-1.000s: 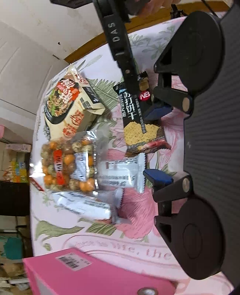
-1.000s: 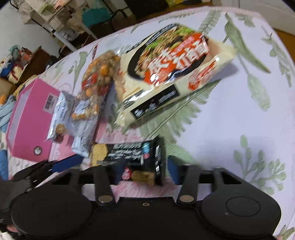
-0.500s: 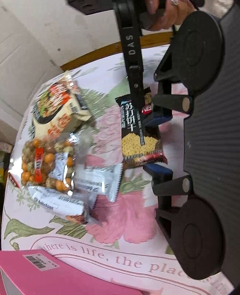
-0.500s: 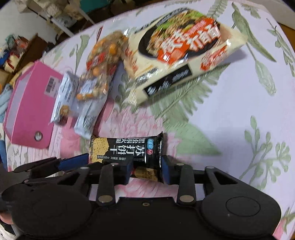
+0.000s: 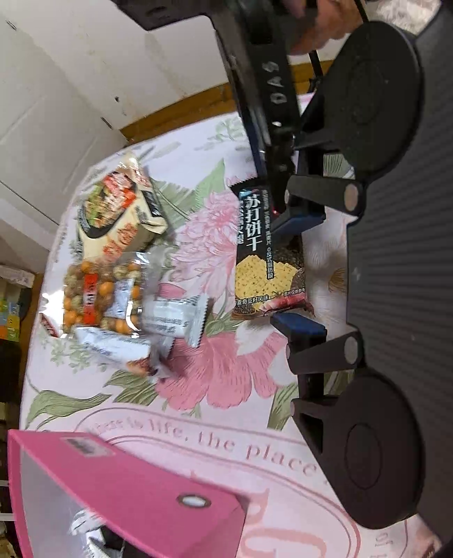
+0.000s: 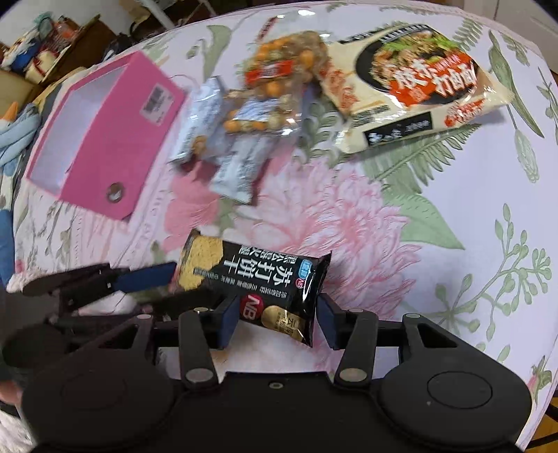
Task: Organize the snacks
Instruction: 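Carry the cracker pack into the pink box and release it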
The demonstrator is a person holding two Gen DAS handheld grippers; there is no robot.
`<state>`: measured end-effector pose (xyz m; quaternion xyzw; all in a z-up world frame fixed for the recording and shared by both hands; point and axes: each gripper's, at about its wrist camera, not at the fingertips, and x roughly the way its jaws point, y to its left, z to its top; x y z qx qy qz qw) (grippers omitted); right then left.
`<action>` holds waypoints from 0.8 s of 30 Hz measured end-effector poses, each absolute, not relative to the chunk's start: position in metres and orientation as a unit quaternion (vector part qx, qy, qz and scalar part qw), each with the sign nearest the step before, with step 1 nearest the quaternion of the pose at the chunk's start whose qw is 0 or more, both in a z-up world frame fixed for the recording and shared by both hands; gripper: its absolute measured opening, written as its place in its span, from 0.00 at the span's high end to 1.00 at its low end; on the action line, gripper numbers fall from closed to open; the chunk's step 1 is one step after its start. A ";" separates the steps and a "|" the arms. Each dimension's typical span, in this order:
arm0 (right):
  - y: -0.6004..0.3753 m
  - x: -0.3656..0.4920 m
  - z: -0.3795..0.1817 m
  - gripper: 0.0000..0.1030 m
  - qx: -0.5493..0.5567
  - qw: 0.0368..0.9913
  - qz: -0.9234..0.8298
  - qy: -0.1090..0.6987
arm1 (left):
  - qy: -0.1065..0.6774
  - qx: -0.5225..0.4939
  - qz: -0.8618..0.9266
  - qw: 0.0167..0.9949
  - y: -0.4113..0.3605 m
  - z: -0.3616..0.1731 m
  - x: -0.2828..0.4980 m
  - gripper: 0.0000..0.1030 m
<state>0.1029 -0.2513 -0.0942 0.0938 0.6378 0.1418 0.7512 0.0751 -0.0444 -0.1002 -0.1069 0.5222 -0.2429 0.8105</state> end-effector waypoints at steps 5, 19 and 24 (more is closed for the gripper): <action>-0.243 0.091 -0.072 0.47 0.095 0.770 0.154 0.612 | 0.505 -0.097 -0.256 0.819 -0.031 -0.076 0.069 0.55; -0.195 0.069 0.000 0.62 0.100 0.784 0.201 0.579 | 0.496 -0.077 -0.262 0.825 0.043 -0.020 0.051 0.55; -0.155 0.078 0.021 0.62 0.084 0.789 0.218 0.568 | 0.480 -0.086 -0.246 0.838 0.089 0.001 0.053 0.55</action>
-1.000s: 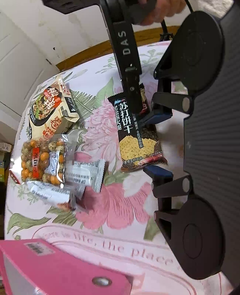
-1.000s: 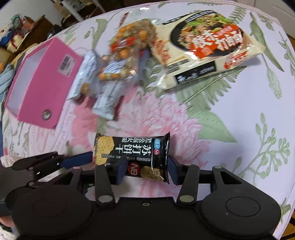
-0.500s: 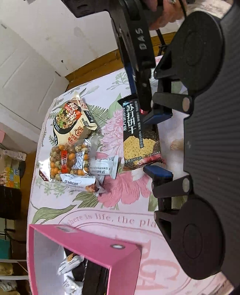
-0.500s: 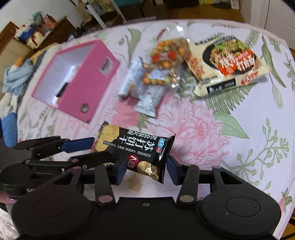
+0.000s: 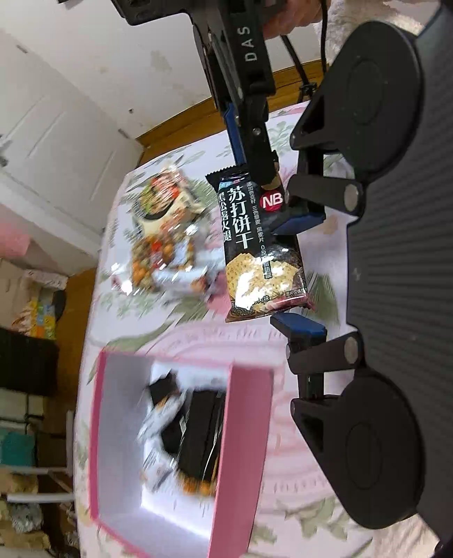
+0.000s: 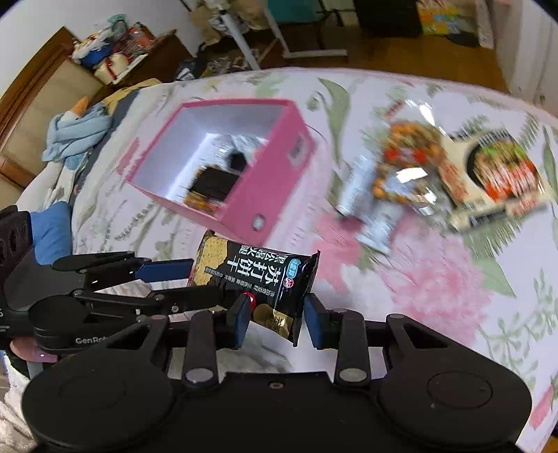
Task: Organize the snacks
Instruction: 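Carry the cracker pack into the pink box and release it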
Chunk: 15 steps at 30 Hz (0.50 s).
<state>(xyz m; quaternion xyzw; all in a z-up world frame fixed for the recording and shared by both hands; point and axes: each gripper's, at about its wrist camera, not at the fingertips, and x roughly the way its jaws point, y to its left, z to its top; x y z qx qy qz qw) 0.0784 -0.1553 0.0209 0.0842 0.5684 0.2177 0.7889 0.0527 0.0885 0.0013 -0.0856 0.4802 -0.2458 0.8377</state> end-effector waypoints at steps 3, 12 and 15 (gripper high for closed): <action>-0.129 0.091 0.029 0.62 0.084 0.794 0.232 0.556 | 0.463 -0.084 -0.219 0.855 0.118 0.011 0.056 0.55; -0.052 0.145 0.017 0.62 0.109 0.794 0.258 0.540 | 0.440 -0.096 -0.133 0.883 0.186 0.012 0.110 0.54; -0.035 0.168 0.005 0.62 0.118 0.798 0.249 0.536 | 0.434 -0.103 -0.119 0.887 0.199 0.001 0.137 0.54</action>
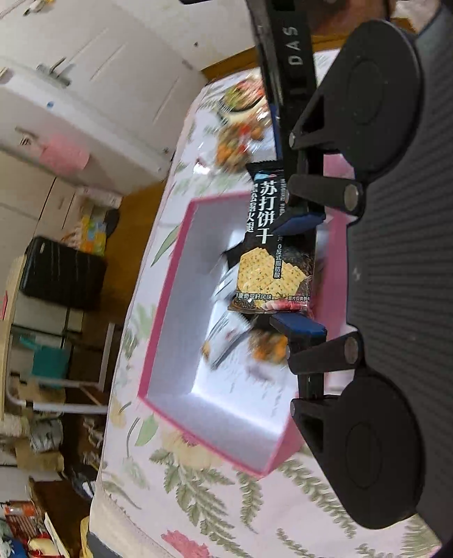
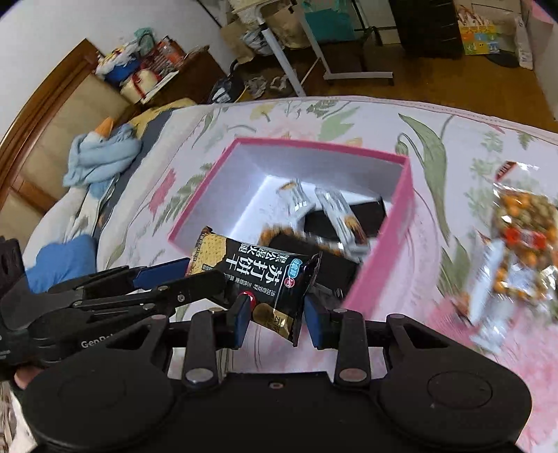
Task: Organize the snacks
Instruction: 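Carry the cracker pack into the pink box and release it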
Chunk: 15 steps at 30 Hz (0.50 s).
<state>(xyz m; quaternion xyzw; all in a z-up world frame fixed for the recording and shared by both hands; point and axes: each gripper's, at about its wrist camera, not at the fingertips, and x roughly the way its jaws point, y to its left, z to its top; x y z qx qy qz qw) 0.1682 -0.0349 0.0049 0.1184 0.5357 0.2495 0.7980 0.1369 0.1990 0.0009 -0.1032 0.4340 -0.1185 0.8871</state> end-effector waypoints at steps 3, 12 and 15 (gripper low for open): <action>-0.019 0.192 -0.008 0.61 0.117 0.804 0.246 0.529 | 0.434 -0.103 -0.104 0.889 0.208 -0.014 0.162 0.54; 0.005 0.238 -0.054 0.59 0.089 0.810 0.238 0.529 | 0.441 -0.075 -0.077 0.891 0.208 -0.052 0.205 0.54; 0.002 0.242 -0.060 0.59 0.080 0.815 0.239 0.522 | 0.439 -0.039 -0.065 0.895 0.201 -0.060 0.208 0.51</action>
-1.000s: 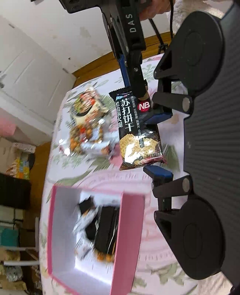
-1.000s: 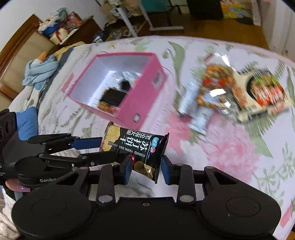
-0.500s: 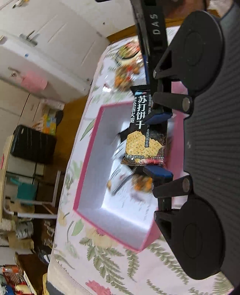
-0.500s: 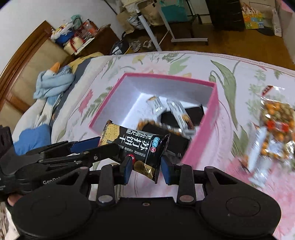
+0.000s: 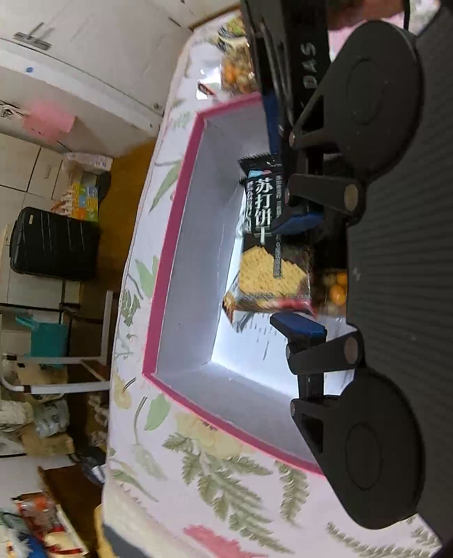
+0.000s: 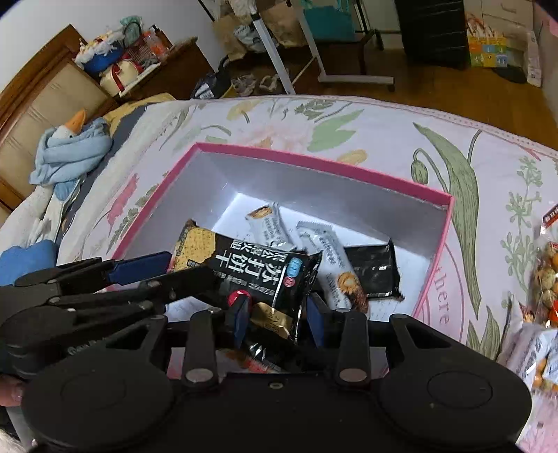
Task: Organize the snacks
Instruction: 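Carry the cracker pack into the pink box and release it, then grasp a white snack bar with the left gripper while the right gripper grasps another white bar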
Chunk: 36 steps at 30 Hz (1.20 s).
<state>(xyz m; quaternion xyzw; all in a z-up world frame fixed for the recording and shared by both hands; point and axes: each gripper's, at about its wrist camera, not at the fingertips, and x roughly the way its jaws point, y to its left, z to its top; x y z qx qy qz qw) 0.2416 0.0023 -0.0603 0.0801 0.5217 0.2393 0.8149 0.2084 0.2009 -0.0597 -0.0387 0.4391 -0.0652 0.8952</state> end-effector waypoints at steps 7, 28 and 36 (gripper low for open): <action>-0.026 0.215 -0.024 0.55 0.039 0.836 0.252 0.485 | 0.422 -0.015 -0.069 0.904 0.192 -0.039 0.187 0.48; -0.221 0.115 0.006 0.45 0.080 0.871 0.187 0.447 | 0.423 -0.032 -0.237 0.874 0.047 0.003 0.127 0.48; -0.217 0.115 -0.065 0.45 0.114 0.831 0.193 0.509 | 0.437 -0.048 -0.246 0.864 -0.008 -0.047 0.153 0.49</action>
